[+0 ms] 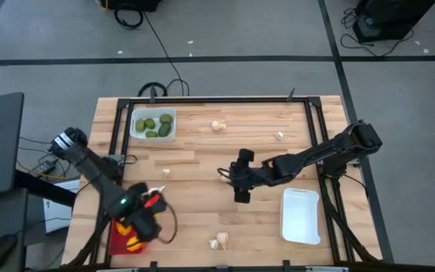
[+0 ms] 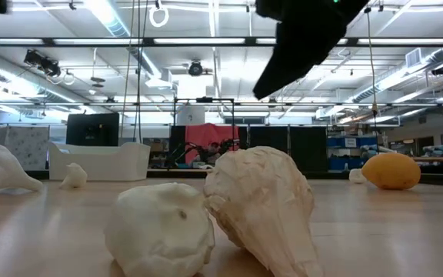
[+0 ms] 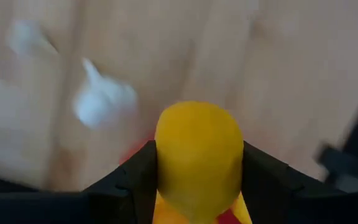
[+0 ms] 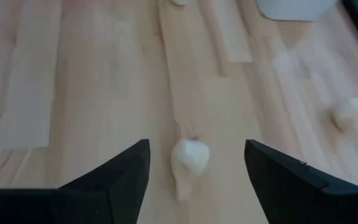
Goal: Sort produce into baskets
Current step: Put the left yellow lemon into the red bin
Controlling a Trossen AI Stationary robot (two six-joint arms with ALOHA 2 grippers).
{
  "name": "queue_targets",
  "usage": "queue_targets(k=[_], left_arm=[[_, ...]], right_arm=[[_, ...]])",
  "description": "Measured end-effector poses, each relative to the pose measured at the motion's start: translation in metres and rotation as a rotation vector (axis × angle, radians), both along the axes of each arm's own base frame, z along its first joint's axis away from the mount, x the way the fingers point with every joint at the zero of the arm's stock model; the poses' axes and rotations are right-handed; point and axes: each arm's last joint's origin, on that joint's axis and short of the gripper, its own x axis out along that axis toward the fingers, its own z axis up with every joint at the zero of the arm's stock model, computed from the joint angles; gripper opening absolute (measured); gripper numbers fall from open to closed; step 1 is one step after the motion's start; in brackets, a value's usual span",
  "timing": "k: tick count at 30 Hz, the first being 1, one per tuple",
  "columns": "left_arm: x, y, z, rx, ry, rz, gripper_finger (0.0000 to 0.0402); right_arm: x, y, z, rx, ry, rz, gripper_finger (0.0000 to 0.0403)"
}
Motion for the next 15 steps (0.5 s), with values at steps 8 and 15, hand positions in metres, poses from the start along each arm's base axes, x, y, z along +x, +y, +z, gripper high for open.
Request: queue_targets(k=[8, 15], left_arm=[[-0.046, -0.04, 0.0, -0.087, 0.061, 0.099, 0.0193], [-0.065, -0.051, -0.011, -0.087, 0.045, 0.187, 0.0193]], right_arm=[[-0.015, 0.008, 0.012, -0.005, -0.017, -0.081, 0.027], [-0.03, 0.006, 0.013, 0.012, 0.066, -0.127, 0.027]])
